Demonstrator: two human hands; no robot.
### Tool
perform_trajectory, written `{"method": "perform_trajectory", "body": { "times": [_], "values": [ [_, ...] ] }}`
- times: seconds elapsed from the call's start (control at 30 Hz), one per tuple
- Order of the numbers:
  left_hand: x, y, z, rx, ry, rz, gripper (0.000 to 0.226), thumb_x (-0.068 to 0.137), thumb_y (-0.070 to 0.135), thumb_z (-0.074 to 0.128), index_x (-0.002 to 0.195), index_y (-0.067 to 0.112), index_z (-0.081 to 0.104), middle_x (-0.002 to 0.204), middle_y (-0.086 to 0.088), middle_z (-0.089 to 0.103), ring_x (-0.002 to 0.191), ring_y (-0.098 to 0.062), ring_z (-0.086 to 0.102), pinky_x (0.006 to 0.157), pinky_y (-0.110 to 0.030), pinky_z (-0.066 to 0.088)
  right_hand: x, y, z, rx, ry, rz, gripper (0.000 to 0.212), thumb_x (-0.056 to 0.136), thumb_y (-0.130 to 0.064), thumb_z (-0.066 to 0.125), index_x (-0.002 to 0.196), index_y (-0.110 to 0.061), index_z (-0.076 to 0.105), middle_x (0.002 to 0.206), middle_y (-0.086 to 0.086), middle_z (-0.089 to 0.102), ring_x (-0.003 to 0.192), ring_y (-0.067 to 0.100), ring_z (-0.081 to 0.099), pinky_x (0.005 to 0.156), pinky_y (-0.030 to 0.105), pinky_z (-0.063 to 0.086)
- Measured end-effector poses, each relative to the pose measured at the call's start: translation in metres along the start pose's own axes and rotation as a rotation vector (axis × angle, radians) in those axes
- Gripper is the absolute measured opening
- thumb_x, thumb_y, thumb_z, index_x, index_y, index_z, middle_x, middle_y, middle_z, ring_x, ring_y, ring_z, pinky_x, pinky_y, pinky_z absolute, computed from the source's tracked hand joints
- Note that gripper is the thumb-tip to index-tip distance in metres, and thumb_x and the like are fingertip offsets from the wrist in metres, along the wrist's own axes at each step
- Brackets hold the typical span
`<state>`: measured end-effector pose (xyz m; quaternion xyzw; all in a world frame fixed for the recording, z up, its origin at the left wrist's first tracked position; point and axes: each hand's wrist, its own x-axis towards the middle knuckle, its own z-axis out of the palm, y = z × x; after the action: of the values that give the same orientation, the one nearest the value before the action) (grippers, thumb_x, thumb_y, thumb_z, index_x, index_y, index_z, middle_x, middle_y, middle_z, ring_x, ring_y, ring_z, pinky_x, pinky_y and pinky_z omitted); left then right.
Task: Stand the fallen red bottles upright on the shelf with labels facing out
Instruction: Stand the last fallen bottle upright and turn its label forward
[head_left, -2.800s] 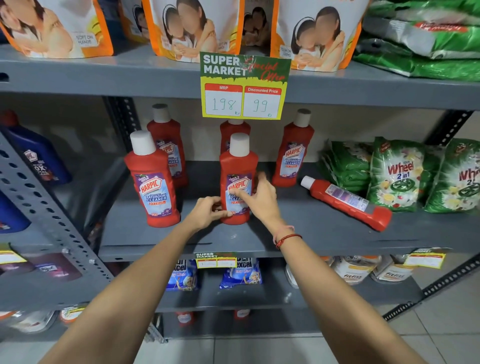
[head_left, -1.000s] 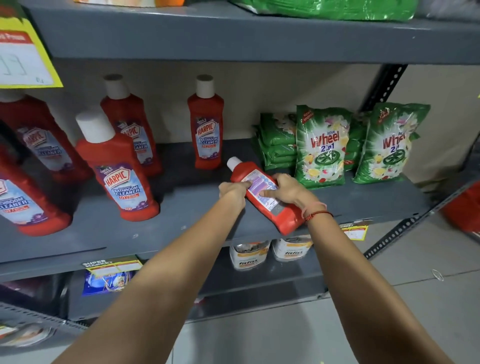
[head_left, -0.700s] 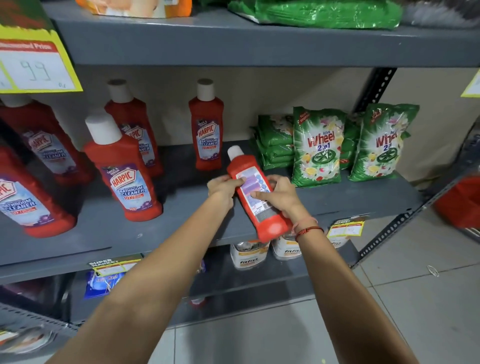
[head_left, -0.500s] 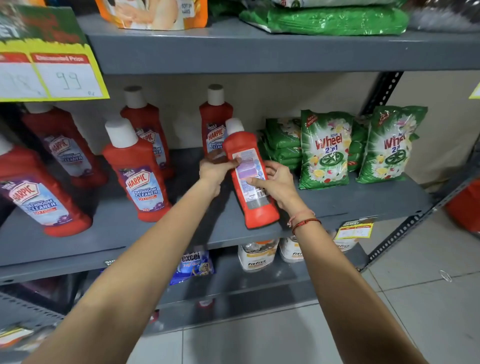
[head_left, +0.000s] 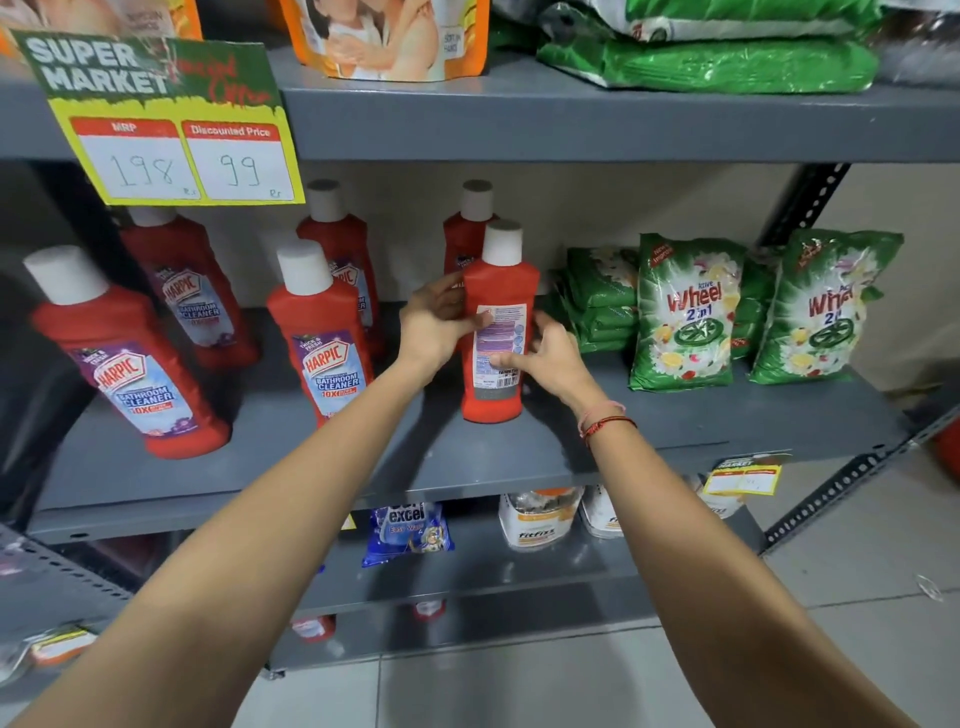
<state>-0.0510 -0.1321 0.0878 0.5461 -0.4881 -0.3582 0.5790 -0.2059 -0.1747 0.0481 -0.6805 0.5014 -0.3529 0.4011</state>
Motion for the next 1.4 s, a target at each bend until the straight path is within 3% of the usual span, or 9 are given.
{"method": "perform_trajectory", "body": {
  "times": [0.37,0.53,0.7,0.83,1.0,1.13,1.2,1.27,1.4],
  "values": [
    [-0.022,-0.015,-0.005,0.101,-0.036,0.104,0.053,0.074,0.011,0.076,0.121,-0.001,0.055,0.117,-0.015,0.065,0.100,-0.016,0.065,0.082,-0.011,0.052,-0.013,0.005,0.002,0.029,-0.070,-0.029,0.067,0.067,-0.009,0.084,0.124,-0.006,0.050,0.121,0.015,0.066,0.108,0.023,0.066,0.098,0.045,0.052],
    [-0.073,-0.072,0.006,0.324,0.253,0.130,0.032,0.092,0.015,0.053,0.123,0.004,0.054,0.119,-0.016,0.059,0.110,-0.025,0.057,0.097,-0.029,0.044,-0.019,0.004,0.003,-0.021,-0.038,-0.050,0.060,0.069,-0.015,0.084,0.120,-0.007,0.054,0.119,0.013,0.068,0.106,0.022,0.066,0.097,0.044,0.053],
    [-0.106,-0.106,0.043,0.379,0.084,-0.019,0.060,0.086,0.010,0.060,0.139,0.003,0.035,0.136,-0.015,0.044,0.129,-0.026,0.041,0.112,-0.035,0.031,-0.029,-0.004,0.021,-0.173,0.160,-0.054,0.056,0.066,-0.031,0.085,0.110,-0.006,0.059,0.105,0.013,0.072,0.096,0.027,0.069,0.089,0.044,0.055],
    [-0.092,-0.094,0.060,0.285,0.189,-0.144,0.079,0.073,0.023,0.075,0.139,0.011,0.034,0.129,-0.013,0.047,0.118,-0.027,0.050,0.103,-0.042,0.043,-0.038,-0.011,0.033,-0.304,0.306,-0.061,0.054,0.067,-0.044,0.080,0.099,-0.006,0.059,0.098,0.013,0.073,0.089,0.031,0.069,0.078,0.041,0.057],
    [-0.072,-0.088,0.051,0.476,0.208,-0.145,0.064,0.066,0.041,0.074,0.116,0.008,0.052,0.108,-0.015,0.059,0.097,-0.035,0.060,0.084,-0.049,0.051,-0.044,-0.016,0.029,-0.233,0.279,-0.032,0.056,0.068,-0.062,0.071,0.079,-0.007,0.063,0.074,0.008,0.072,0.071,0.023,0.068,0.066,0.035,0.055],
    [-0.055,-0.090,0.031,0.571,0.070,-0.075,0.046,0.070,0.037,0.072,0.105,0.010,0.060,0.099,-0.014,0.066,0.090,-0.031,0.063,0.079,-0.043,0.052,-0.046,-0.011,0.018,-0.090,0.161,-0.047,0.058,0.072,-0.068,0.062,0.079,-0.011,0.070,0.067,0.001,0.073,0.069,0.014,0.070,0.069,0.034,0.056],
    [-0.047,-0.091,0.020,0.551,-0.039,-0.025,0.037,0.070,0.029,0.072,0.103,0.012,0.063,0.095,-0.012,0.067,0.085,-0.026,0.063,0.080,-0.037,0.052,-0.044,-0.004,0.011,0.009,0.151,-0.092,0.048,0.078,-0.059,0.063,0.088,-0.013,0.072,0.076,-0.004,0.074,0.074,0.000,0.068,0.072,0.027,0.054],
    [-0.038,-0.093,0.009,0.569,-0.151,0.024,0.033,0.071,0.023,0.072,0.102,0.012,0.064,0.093,-0.010,0.061,0.084,-0.021,0.058,0.079,-0.029,0.047,-0.037,0.006,0.005,0.058,0.132,-0.077,0.046,0.081,-0.047,0.067,0.110,-0.011,0.066,0.100,0.002,0.073,0.093,0.003,0.065,0.088,0.029,0.052],
    [-0.015,-0.087,-0.008,0.649,-0.419,0.058,0.046,0.075,0.015,0.072,0.117,0.005,0.060,0.114,-0.017,0.061,0.105,-0.025,0.056,0.097,-0.031,0.044,-0.020,0.017,0.002,0.072,-0.164,0.056,0.083,0.080,-0.033,0.073,0.146,-0.012,0.028,0.150,0.007,0.040,0.136,0.019,0.040,0.114,0.038,0.035]
  ]
}}
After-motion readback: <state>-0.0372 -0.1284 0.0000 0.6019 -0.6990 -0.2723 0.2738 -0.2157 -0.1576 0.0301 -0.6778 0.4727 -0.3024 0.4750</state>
